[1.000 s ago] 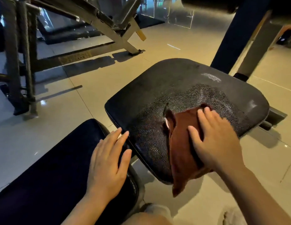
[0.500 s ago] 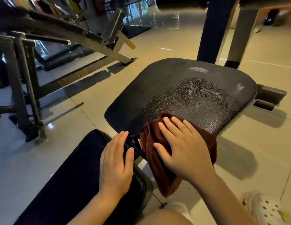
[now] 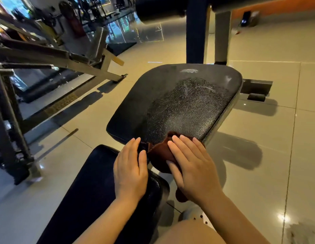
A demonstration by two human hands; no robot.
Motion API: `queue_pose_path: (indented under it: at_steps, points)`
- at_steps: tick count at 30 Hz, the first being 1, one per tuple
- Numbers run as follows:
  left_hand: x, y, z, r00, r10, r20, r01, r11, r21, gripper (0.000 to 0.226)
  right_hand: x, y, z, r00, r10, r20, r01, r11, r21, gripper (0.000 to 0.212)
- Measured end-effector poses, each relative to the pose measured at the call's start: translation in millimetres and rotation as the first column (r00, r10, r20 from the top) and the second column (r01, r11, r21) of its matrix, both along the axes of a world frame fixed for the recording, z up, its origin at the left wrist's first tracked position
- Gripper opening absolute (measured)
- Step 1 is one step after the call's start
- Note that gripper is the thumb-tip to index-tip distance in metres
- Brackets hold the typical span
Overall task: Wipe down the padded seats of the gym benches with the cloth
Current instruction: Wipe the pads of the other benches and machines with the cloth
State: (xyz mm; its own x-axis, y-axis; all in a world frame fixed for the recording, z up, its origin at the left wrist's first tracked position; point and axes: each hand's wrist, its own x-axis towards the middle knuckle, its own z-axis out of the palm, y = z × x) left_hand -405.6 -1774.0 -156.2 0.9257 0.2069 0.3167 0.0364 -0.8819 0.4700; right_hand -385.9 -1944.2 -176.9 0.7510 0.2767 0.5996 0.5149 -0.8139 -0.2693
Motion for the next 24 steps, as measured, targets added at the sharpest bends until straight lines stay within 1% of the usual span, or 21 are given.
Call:
queue_pose_path:
  at_steps: [2, 3, 4, 6, 7, 8, 10, 12, 14, 15, 17, 18, 20, 22, 24]
  points:
    - [1.6, 1.6, -1.4, 1.0, 0.011, 0.001, -0.011, 1.0, -0.007, 0.064, 13.2, 6.5, 11.3, 0.995, -0.059, -0.086, 0.057, 0.998, -0.032, 0.054]
    - [2.3, 2.5, -1.5, 1.0, 0.015, 0.003, -0.015, 1.0, -0.014, 0.064, 22.4, 10.8, 18.2, 0.989, -0.066, -0.131, 0.057, 0.996, -0.07, 0.059]
    - [2.8, 3.3, -1.5, 1.0, 0.019, 0.003, -0.018, 1.0, -0.022, 0.064, 32.0, 15.5, 25.6, 0.983, -0.053, -0.176, 0.032, 0.992, -0.12, 0.064]
    - [4.5, 4.1, -1.3, 1.0, 0.03, -0.008, -0.03, 0.999, -0.035, 0.066, 47.3, 24.4, 39.5, 0.96, 0.006, -0.279, -0.075, 0.969, -0.236, 0.078]
    - [4.4, 4.3, -1.3, 0.999, 0.038, -0.015, -0.038, 0.999, -0.038, 0.067, 51.9, 28.5, 42.0, 0.952, 0.041, -0.303, -0.127, 0.955, -0.269, 0.083]
    - [4.1, 4.8, -1.2, 0.999, 0.042, -0.02, -0.043, 0.998, -0.042, 0.068, 52.9, 32.3, 42.9, 0.947, 0.072, -0.313, -0.167, 0.943, -0.289, 0.084]
    - [3.4, 4.8, -0.3, 0.999, 0.037, -0.017, -0.037, 0.998, -0.048, 0.069, 44.2, 35.5, 38.2, 0.962, 0.105, -0.251, -0.184, 0.931, -0.316, 0.074]
    - [2.0, 5.1, 0.9, 1.0, 0.022, -0.001, -0.022, 0.998, -0.055, 0.068, 30.4, 31.8, 21.7, 0.988, 0.12, -0.099, -0.144, 0.948, -0.283, 0.059]
    - [-0.4, 5.6, 1.9, 1.0, -0.004, 0.013, 0.005, 0.998, -0.06, 0.063, 16.3, 20.9, -5.2, 0.991, 0.098, 0.087, -0.085, 0.986, -0.142, 0.047]
    - [-0.4, 5.6, 2.9, 0.999, -0.031, 0.021, 0.032, 0.998, -0.055, 0.058, 9.9, 15.4, -18.3, 0.986, 0.049, 0.161, -0.042, 0.998, -0.045, 0.044]
    - [3.9, 3.9, 7.1, 0.996, -0.084, 0.03, 0.085, 0.996, -0.036, 0.052, 1.7, 12.0, -38.4, 0.976, -0.062, 0.209, 0.029, 0.987, 0.158, 0.044]
    - [9.2, 2.2, 9.7, 0.995, -0.095, 0.042, 0.096, 0.995, -0.029, 0.053, -0.8, 15.5, -44.7, 0.976, -0.097, 0.195, 0.044, 0.965, 0.258, 0.044]
    - [24.6, -1.6, 18.0, 0.992, -0.088, 0.09, 0.09, 0.996, -0.026, 0.059, -6.3, 31.8, -49.2, 0.988, -0.128, 0.091, 0.071, 0.882, 0.466, 0.049]
    - [46.9, -7.4, 27.9, 0.988, -0.096, 0.122, 0.101, 0.994, -0.035, 0.065, -13.2, 48.5, -46.8, 0.992, -0.12, -0.023, 0.106, 0.748, 0.655, 0.057]
    - [66.4, -14.5, 30.1, 0.984, -0.159, 0.077, 0.157, 0.987, 0.038, 0.065, -19.2, 58.0, -47.0, 0.988, -0.1, -0.116, 0.153, 0.603, 0.783, 0.058]
